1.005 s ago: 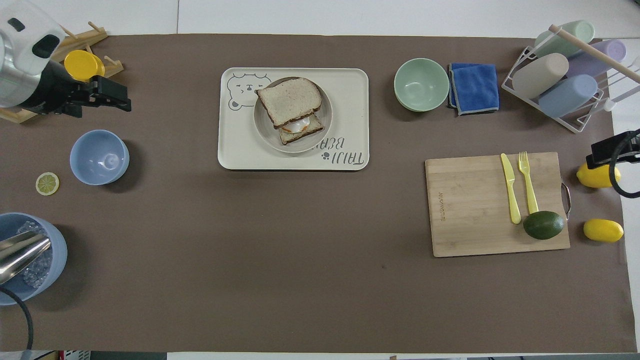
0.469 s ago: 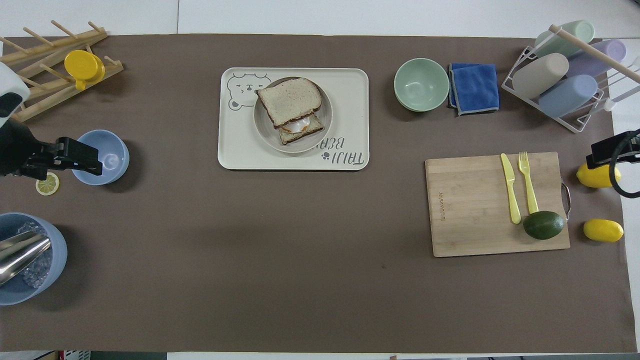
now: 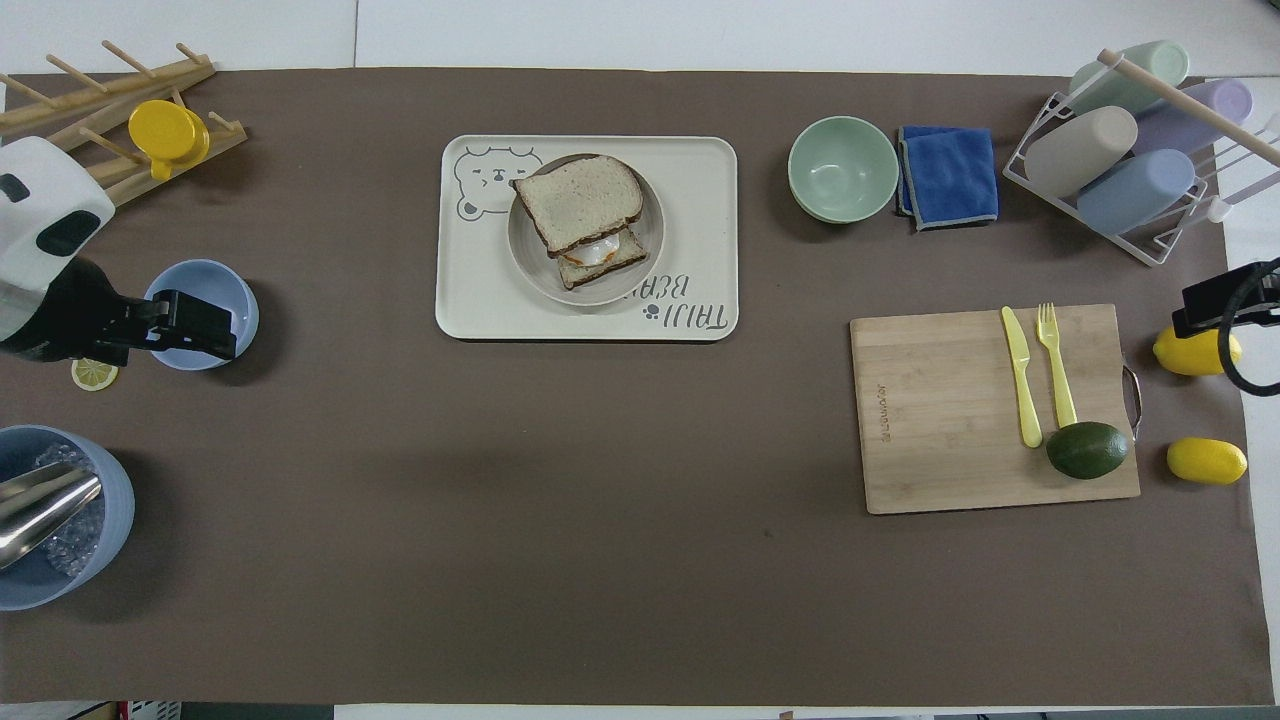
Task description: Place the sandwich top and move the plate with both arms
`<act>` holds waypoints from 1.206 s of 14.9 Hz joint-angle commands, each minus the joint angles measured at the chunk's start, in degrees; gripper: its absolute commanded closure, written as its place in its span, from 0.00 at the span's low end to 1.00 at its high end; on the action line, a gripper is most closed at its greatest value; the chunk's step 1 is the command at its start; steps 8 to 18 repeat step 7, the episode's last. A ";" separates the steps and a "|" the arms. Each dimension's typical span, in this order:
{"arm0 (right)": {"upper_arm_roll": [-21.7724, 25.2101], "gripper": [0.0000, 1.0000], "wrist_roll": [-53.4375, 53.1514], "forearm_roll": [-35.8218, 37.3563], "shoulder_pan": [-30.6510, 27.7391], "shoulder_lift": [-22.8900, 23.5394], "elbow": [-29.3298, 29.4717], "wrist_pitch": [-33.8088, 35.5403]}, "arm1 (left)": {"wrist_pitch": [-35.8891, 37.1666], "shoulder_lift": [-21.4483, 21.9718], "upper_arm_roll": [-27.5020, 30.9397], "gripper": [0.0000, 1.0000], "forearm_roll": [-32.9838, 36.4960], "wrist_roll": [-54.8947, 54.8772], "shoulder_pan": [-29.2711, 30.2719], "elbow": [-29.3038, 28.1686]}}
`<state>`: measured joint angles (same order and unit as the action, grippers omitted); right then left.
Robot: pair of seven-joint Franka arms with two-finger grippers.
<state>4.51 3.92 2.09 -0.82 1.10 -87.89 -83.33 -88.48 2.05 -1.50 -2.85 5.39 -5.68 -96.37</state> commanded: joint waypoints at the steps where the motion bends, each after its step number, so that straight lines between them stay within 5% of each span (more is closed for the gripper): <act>1: 0.32 0.00 0.30 -1.21 0.12 -0.92 -1.06 0.18 | 2.88 -1.26 -0.44 0.00 1.10 -0.47 0.15 2.94; 18: 0.32 0.00 0.30 -1.21 0.12 -0.92 -1.06 0.18 | 2.00 -0.82 -0.35 0.00 0.75 -0.64 0.66 2.15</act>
